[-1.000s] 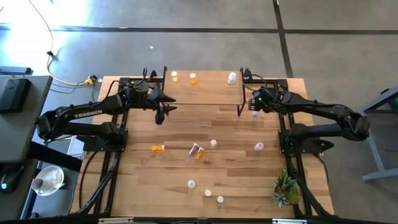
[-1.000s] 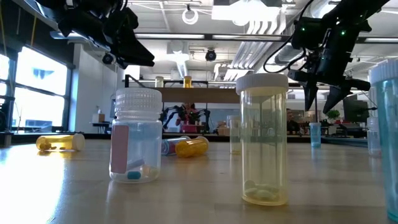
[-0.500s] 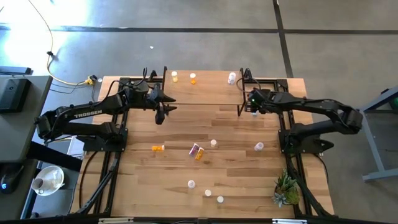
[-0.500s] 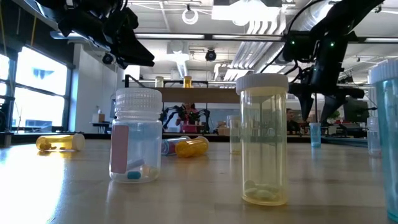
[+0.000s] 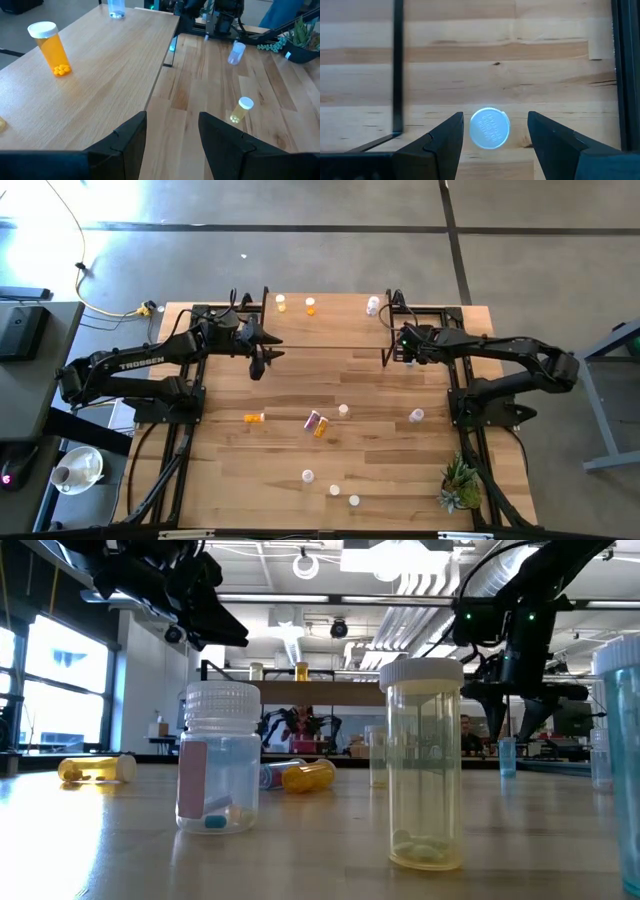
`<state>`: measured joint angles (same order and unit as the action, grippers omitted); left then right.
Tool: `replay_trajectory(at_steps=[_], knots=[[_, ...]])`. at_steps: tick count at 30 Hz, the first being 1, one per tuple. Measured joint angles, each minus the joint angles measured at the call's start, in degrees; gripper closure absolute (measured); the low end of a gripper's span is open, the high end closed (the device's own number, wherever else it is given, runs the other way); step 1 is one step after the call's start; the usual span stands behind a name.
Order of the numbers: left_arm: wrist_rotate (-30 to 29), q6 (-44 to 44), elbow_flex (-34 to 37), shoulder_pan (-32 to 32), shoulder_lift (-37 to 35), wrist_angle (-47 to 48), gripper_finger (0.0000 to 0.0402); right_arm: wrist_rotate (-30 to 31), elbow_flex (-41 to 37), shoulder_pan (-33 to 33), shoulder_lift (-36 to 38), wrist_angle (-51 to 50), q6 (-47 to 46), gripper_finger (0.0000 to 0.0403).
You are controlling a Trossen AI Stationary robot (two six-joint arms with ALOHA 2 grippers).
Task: Pick and place medicine bottles onto shelf by color
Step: Put the top blue pill bottle on the shelf
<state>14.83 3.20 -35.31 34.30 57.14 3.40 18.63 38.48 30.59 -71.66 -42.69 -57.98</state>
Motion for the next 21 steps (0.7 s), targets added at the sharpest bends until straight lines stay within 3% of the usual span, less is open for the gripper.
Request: replay_trajectory(at_steps=[6,16,21], knots=[[0.0,0.0,0.0,0.0,0.0,0.0,0.0232,-0.1,0.0,-0.2,-2.3,0.9,0.3,0.0202],[0.0,0.0,0.0,0.0,0.0,0.0,0.0232,-0.1,0.0,-1.0,-2.2,1.2,0.8,0.0292],[0.0,-0.2,0.0,0.0,0.0,0.1,0.0232,-0.3,0.0,-1.0,-2.1,1.2,1.5,0.0304]])
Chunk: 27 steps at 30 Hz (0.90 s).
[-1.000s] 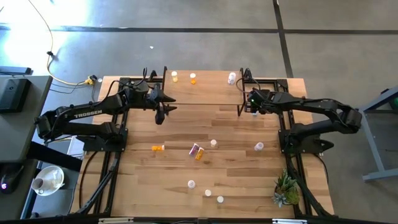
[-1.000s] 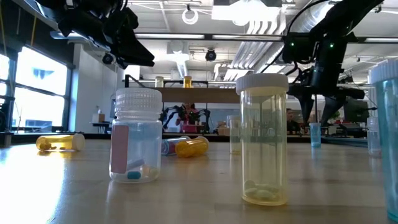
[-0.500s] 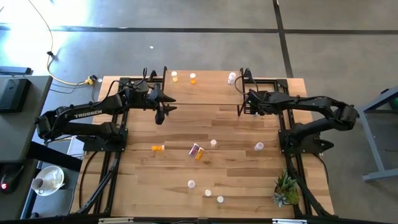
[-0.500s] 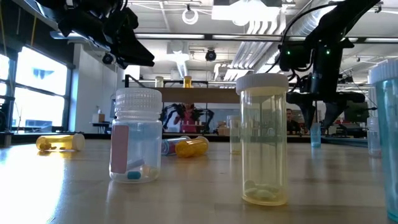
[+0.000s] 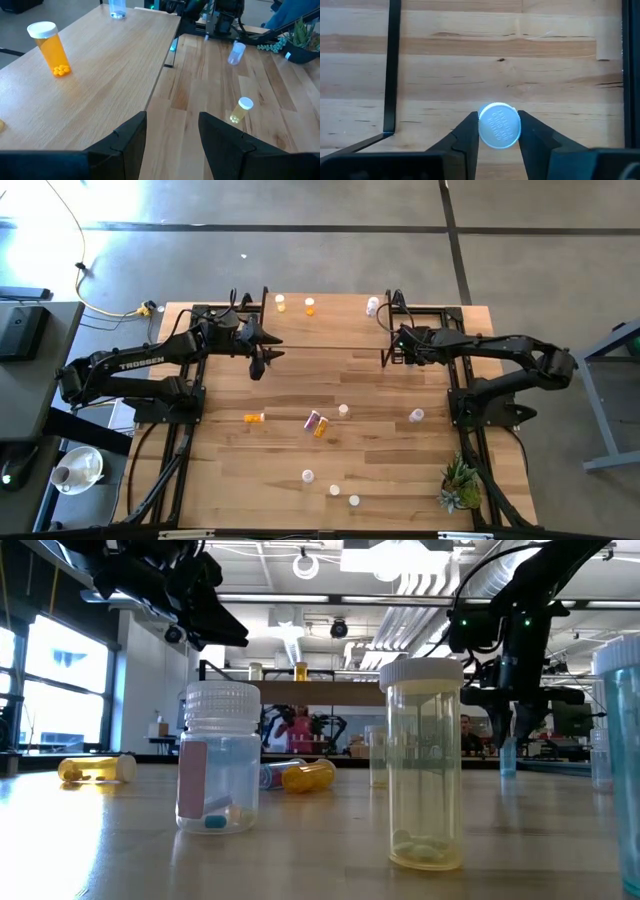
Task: Pick and place medicine bottles onto shelf by color
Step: Put the top blue pill bottle on the shelf
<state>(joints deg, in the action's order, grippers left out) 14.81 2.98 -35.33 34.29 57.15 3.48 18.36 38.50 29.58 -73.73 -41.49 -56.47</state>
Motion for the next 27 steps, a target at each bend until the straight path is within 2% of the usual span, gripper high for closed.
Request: replay_trajectory(at_steps=[6,15,23,27], knots=[[0.0,0.0,0.0,0.0,0.0,0.1,0.0232,-1.1,0.0,0.0,2.4,-1.5,0.0,0.0295],[0.0,0.0,0.0,0.0,0.0,0.1,0.0232,-1.0,0.0,0.0,10.3,-3.1,0.1,0.0298],[0.0,0.0,0.0,0.0,0.0,0.1,0.0232,0.9,0.3,0.0,17.7,-4.5,1.2,0.0299],[0.0,0.0,0.0,0.0,0.0,0.1,0.0232,4.1,3.9,0.0,19.6,-6.2,2.6,0.0299]])
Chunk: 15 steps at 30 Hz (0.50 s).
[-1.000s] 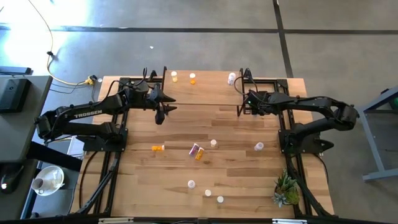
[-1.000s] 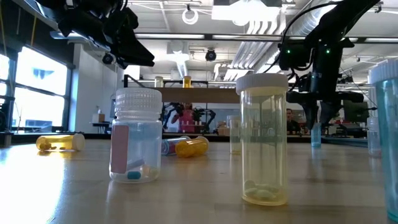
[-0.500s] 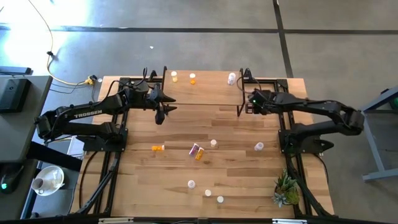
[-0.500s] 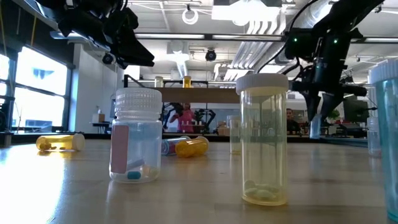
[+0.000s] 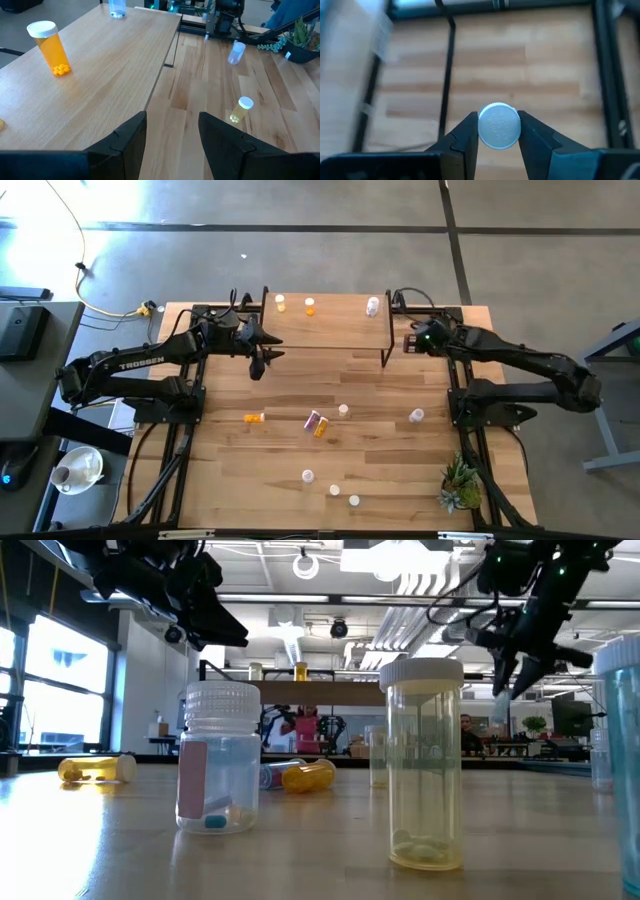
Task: Pick and place medicine bottles onto shelf by color
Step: Put the top blue pill bottle on the shelf
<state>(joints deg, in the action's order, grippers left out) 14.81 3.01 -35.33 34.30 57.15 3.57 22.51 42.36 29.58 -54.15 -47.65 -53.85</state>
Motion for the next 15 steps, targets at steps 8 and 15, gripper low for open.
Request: replay_trajectory(at_steps=[8,15], knots=[[0.0,0.0,0.0,0.0,0.0,0.0,0.0232,8.7,10.9,0.0,0.1,-2.9,6.2,0.0299],[0.0,0.0,0.0,0.0,0.0,0.0,0.0232,14.1,22.9,0.0,-4.5,-2.4,13.7,0.0299]])
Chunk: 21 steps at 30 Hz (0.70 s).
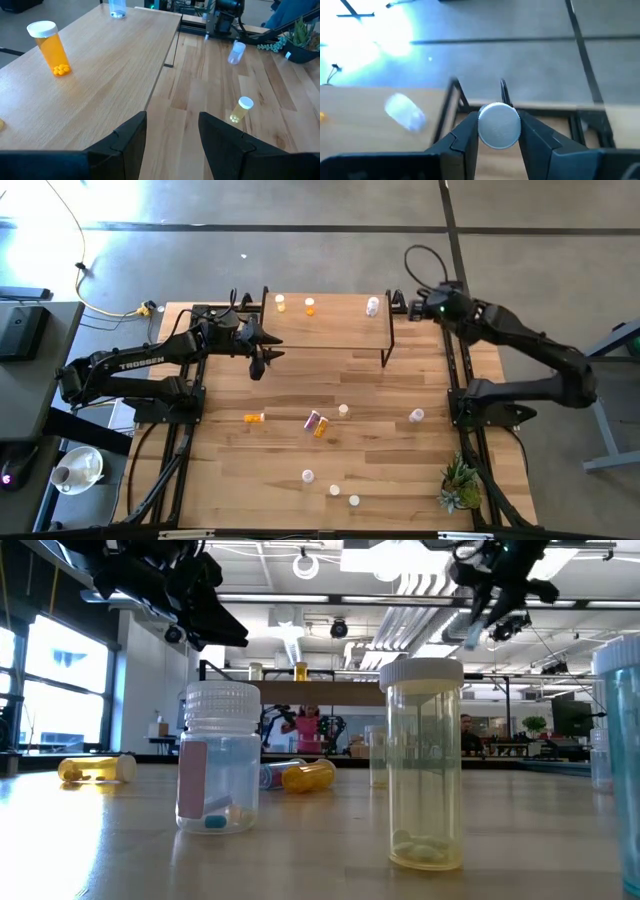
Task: Pick and place medicine bottles onto shelf by color
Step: Put the top blue pill bottle on the shelf
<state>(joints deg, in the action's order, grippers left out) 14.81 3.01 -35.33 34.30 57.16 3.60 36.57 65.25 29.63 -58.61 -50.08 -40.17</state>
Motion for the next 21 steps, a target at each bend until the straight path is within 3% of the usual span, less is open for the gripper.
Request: replay_trajectory(at_steps=[12,21], knots=[[0.0,0.0,0.0,0.0,0.0,0.4,0.0232,0.7,22.3,0.0,-16.5,-0.8,12.2,0.0299],[0.0,0.1,0.0,0.0,0.0,1.8,0.0232,-5.6,37.6,0.0,-30.6,-1.6,18.0,0.0299]])
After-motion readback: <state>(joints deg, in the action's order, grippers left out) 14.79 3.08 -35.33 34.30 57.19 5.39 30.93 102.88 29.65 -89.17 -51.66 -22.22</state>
